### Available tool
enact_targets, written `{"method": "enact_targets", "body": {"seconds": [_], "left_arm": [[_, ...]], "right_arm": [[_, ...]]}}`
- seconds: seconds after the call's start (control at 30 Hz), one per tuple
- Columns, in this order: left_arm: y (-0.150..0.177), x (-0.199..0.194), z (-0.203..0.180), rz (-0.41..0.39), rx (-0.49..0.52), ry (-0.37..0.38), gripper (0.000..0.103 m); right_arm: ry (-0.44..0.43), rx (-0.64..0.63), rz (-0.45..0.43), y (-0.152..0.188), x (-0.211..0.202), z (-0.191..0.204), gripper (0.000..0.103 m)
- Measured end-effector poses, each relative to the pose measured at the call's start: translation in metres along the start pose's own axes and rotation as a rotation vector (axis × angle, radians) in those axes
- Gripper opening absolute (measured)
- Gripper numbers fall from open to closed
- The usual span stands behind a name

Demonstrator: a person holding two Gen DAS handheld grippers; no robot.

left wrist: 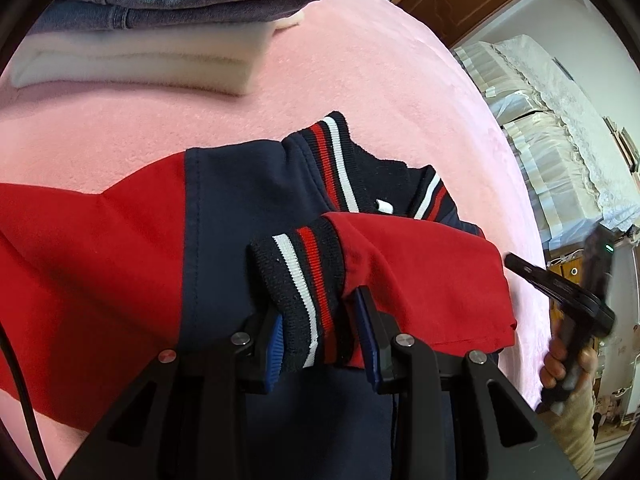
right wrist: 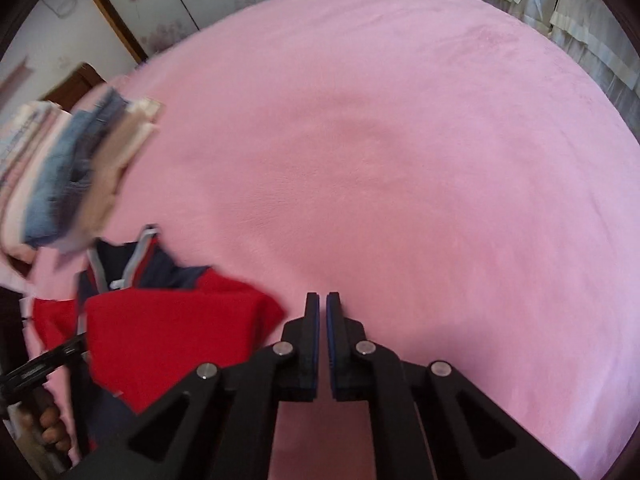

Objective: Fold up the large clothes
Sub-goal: 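Lay the folded sleeve flat across the jacket chest and open the left gripper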

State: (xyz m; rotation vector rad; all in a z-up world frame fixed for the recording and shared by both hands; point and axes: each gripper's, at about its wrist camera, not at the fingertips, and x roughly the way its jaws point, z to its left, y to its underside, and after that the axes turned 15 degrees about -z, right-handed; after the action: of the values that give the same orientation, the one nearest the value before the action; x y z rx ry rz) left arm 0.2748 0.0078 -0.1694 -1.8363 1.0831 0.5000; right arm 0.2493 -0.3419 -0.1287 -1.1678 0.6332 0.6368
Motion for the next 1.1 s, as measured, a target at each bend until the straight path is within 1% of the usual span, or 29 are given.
{"method": "enact_targets", "body": {"seconds": [0.03, 0.07, 0.13, 0.23, 0.3, 0.33, 0.37, 0.4, 0.5, 0.53, 0.6, 0.63, 0.7, 0.77, 0.83, 0.87, 0.9, 0.93, 0.97, 1.0, 1.03, 1.07, 1.1], "left_arm": [[0.000, -0.001, 0.000, -0.001, 0.002, -0.002, 0.031], [-0.001, -0.002, -0.001, -0.001, 0.001, -0.005, 0.031], [0.000, -0.002, -0.002, -0.002, -0.005, -0.012, 0.031], [0.000, -0.006, -0.003, -0.004, -0.019, -0.014, 0.031], [-0.001, -0.012, -0.004, -0.016, -0.025, -0.016, 0.031], [-0.001, -0.016, -0.005, -0.026, -0.024, -0.019, 0.031], [-0.002, -0.022, -0.006, -0.040, -0.024, -0.025, 0.031], [-0.003, -0.026, -0.007, -0.051, -0.021, -0.030, 0.031], [-0.006, -0.045, -0.018, -0.104, 0.012, -0.058, 0.031], [-0.006, -0.049, -0.023, -0.119, 0.022, -0.056, 0.031], [-0.006, -0.055, -0.034, -0.141, 0.040, -0.032, 0.031], [-0.006, -0.055, -0.038, -0.140, 0.044, -0.019, 0.031], [-0.003, -0.046, -0.049, -0.115, 0.046, 0.024, 0.031], [0.002, -0.032, -0.054, -0.080, 0.048, 0.032, 0.031], [0.009, -0.014, -0.057, -0.034, 0.068, 0.006, 0.031], [0.012, -0.006, -0.055, -0.014, 0.081, -0.015, 0.031], [0.015, 0.000, -0.052, -0.002, 0.087, -0.030, 0.028], [0.015, 0.004, -0.046, 0.006, 0.082, -0.031, 0.025], [0.013, 0.004, -0.041, 0.006, 0.076, -0.023, 0.021], [0.011, 0.004, -0.037, 0.003, 0.073, -0.015, 0.021], [0.007, 0.002, -0.031, -0.004, 0.086, -0.033, 0.021], [0.005, 0.002, -0.026, -0.002, 0.094, -0.033, 0.021], [0.003, 0.001, -0.022, 0.007, 0.089, -0.013, 0.021]], "right_arm": [[-0.037, 0.022, -0.001, 0.004, -0.011, 0.002, 0.010], [-0.053, 0.034, 0.000, 0.007, -0.018, 0.003, 0.022], [-0.079, 0.045, -0.007, 0.016, -0.033, 0.012, 0.035], [-0.054, -0.021, -0.055, 0.029, -0.047, 0.035, 0.035], [-0.040, -0.063, -0.108, 0.038, -0.056, 0.055, 0.034], [-0.036, -0.080, -0.133, 0.039, -0.058, 0.065, 0.029], [-0.038, -0.093, -0.144, 0.040, -0.063, 0.063, 0.024], [-0.036, -0.113, -0.150, 0.043, -0.063, 0.072, 0.023], [-0.060, -0.138, -0.141, 0.046, -0.057, 0.086, 0.022], [-0.064, -0.152, -0.134, 0.047, -0.055, 0.092, 0.018], [-0.082, -0.169, -0.121, 0.050, -0.052, 0.103, 0.017], [-0.090, -0.171, -0.116, 0.052, -0.050, 0.107, 0.017], [-0.109, -0.178, -0.106, 0.056, -0.045, 0.118, 0.017], [-0.112, -0.184, -0.091, 0.059, -0.038, 0.124, 0.017], [-0.091, -0.192, -0.069, 0.064, -0.030, 0.124, 0.017], [-0.060, -0.203, -0.061, 0.067, -0.026, 0.120, 0.017], [-0.032, -0.213, -0.059, 0.069, -0.025, 0.116, 0.017], [0.016, -0.228, -0.061, 0.072, -0.024, 0.109, 0.014], [0.054, -0.241, -0.064, 0.074, -0.024, 0.102, 0.004], [0.097, -0.244, -0.064, 0.078, -0.025, 0.089, 0.002], [0.110, -0.237, -0.060, 0.080, -0.026, 0.080, 0.001], [0.120, -0.216, -0.054, 0.084, -0.028, 0.065, 0.001], [0.122, -0.204, -0.053, 0.087, -0.030, 0.058, 0.001]]}}
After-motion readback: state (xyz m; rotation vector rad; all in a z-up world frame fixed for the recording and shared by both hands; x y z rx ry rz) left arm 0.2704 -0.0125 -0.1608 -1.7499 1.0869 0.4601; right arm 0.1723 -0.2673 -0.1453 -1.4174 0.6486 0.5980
